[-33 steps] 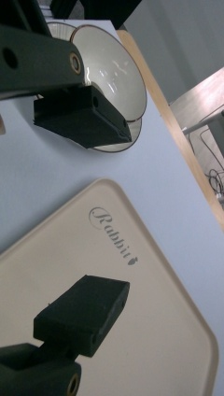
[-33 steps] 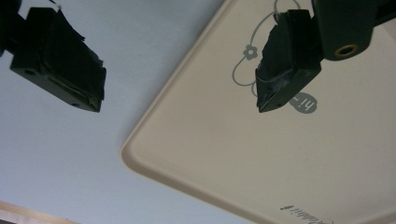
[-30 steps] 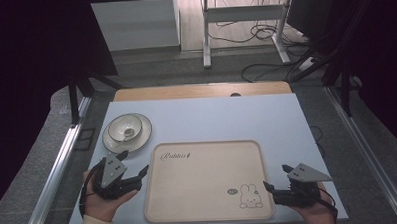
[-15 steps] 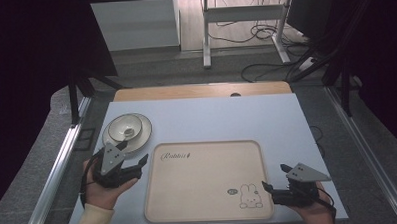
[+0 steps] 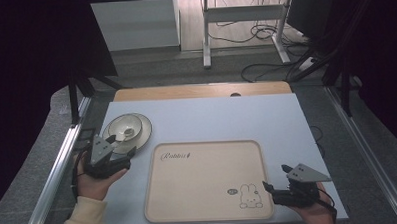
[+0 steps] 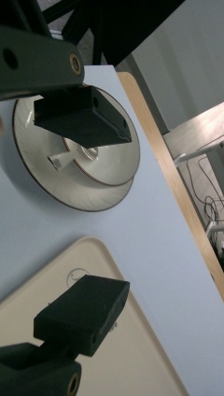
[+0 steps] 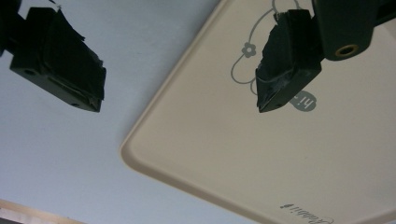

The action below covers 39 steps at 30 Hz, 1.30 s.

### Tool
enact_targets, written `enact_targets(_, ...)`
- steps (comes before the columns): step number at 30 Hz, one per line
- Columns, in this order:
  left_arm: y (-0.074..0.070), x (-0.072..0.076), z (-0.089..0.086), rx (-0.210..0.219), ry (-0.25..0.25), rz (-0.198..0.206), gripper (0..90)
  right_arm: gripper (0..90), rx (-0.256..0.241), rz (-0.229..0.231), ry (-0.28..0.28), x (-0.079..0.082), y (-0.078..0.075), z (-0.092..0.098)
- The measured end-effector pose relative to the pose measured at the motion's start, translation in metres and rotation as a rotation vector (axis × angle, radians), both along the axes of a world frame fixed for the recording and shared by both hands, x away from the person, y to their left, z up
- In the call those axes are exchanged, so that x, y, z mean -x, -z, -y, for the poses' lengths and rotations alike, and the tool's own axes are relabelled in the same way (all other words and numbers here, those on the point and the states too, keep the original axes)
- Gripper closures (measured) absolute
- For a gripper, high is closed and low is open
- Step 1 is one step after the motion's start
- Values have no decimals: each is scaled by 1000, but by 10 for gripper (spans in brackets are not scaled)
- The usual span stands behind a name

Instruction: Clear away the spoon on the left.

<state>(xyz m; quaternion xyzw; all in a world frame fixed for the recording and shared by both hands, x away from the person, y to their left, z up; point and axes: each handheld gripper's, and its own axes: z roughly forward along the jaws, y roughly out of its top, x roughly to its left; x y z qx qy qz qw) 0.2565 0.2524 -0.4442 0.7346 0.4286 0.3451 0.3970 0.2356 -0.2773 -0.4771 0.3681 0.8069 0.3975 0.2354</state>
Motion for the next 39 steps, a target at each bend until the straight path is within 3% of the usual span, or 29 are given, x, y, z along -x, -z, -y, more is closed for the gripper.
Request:
enact_targets(7,10,0,-10,-12,-9,-28,253,166,5,-6,5,-1,1,0)
enact_targets(17,18,0,-21,10,-33,-40,302,166,10,-11,8,-2,1,1)
enact_targets(27,23,-1,-23,-6,-31,-38,447,166,10,-13,9,-2,1,1)
enact_targets(31,25,-3,-23,-44,-41,-29,492,166,13,-12,9,-2,2,1)
enact_targets(39,30,-12,-21,-78,-26,-32,639,166,10,-12,13,-2,2,0)
